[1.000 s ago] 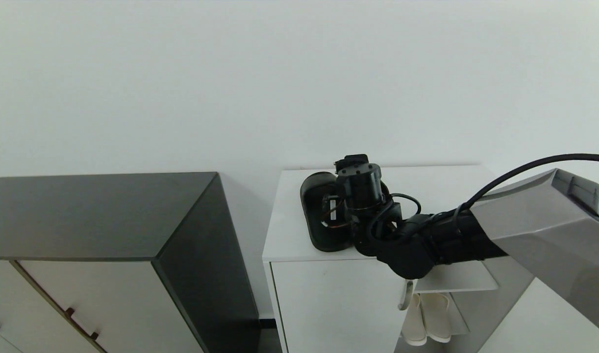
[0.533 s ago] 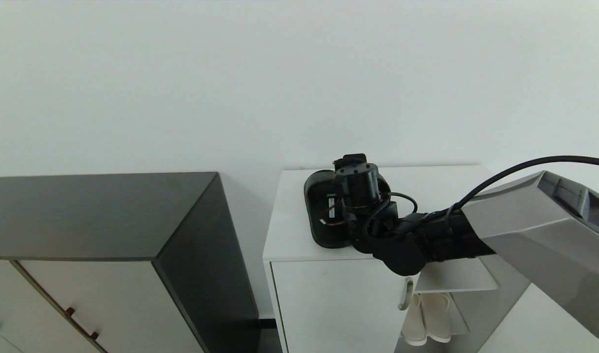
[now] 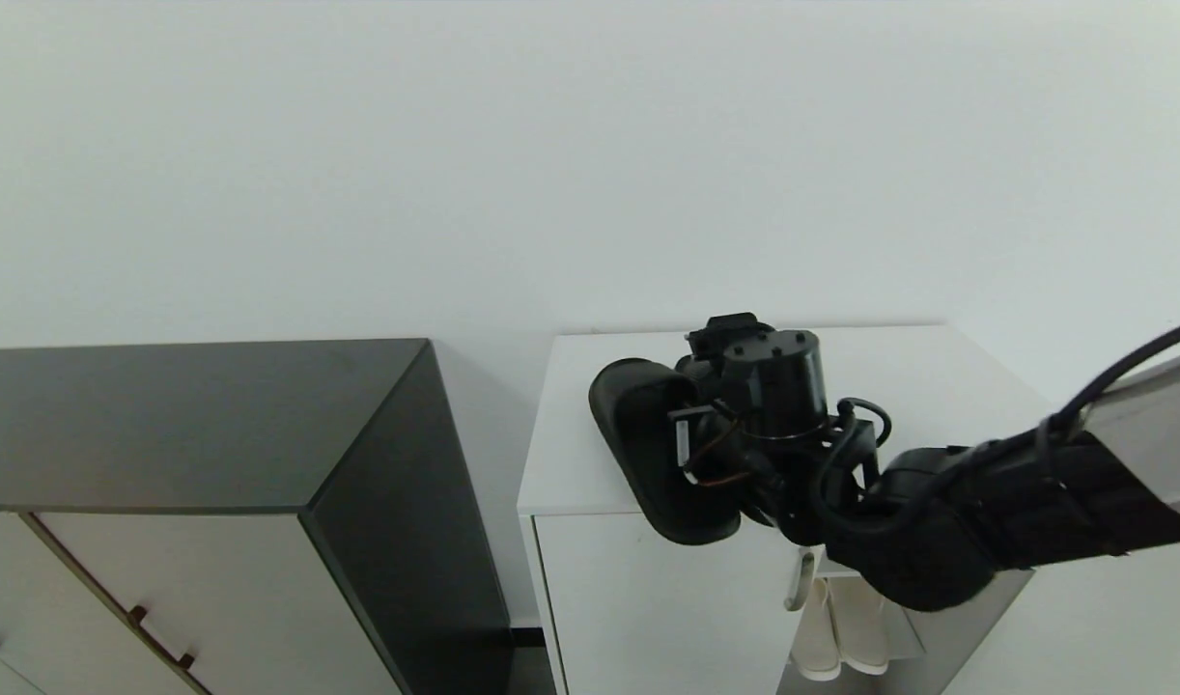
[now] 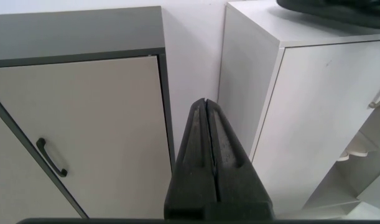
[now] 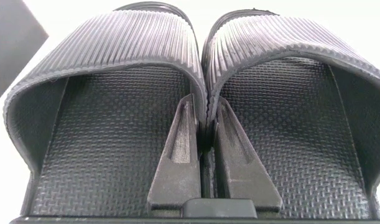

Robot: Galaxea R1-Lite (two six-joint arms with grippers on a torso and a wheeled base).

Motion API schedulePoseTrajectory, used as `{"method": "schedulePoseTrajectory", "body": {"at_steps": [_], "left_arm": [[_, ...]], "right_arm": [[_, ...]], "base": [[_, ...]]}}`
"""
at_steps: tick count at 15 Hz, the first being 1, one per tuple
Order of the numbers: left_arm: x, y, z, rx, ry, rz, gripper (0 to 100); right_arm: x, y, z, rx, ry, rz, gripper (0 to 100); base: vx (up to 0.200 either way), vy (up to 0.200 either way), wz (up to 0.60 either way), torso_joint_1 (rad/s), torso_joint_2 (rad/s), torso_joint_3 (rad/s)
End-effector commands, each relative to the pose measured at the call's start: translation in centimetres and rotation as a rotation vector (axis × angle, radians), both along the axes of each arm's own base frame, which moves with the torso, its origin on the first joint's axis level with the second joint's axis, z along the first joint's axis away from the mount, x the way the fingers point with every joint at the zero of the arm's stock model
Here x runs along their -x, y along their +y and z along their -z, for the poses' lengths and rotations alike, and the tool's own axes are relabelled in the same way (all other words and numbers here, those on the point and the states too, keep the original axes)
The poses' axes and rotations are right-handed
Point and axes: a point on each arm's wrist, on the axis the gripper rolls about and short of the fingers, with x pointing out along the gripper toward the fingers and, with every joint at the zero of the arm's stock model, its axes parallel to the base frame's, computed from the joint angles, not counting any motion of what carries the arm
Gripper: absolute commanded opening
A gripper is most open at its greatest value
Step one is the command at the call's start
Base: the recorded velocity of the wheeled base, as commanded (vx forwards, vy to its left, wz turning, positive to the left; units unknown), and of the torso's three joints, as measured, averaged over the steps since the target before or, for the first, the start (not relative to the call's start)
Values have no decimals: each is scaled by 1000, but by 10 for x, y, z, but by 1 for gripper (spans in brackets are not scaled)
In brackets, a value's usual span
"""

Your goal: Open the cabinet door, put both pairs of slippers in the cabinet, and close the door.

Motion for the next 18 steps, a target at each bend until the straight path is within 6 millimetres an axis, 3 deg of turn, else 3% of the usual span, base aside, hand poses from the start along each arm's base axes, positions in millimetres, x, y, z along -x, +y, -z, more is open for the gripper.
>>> {"method": "schedulePoseTrajectory", "body": {"at_steps": [1, 2, 4, 5, 6, 18], "left_arm": [[0, 0, 0, 0, 2, 0, 0], [0, 0, 0, 0, 0, 0, 0], [0, 0, 0, 0, 0, 0, 0], [0, 0, 0, 0, 0, 0, 0], [0, 0, 0, 2, 1, 0, 0], [0, 0, 0, 2, 1, 0, 0]], "right_arm": [[47, -29, -22, -48, -20, -106, 0], [63, -39, -22, -54, -18, -143, 0], [69, -43, -22, -61, -19, -162, 0], [100, -55, -33, -97, -39, -304, 0], [105, -55, -32, -85, -31, -320, 0], [109, -51, -20, -49, -1, -331, 0]], "base": [[0, 0, 0, 0, 0, 0], [0, 0, 0, 0, 0, 0], [0, 0, 0, 0, 0, 0], [0, 0, 0, 0, 0, 0], [0, 0, 0, 0, 0, 0], [-17, 0, 0, 0, 0, 1]]}}
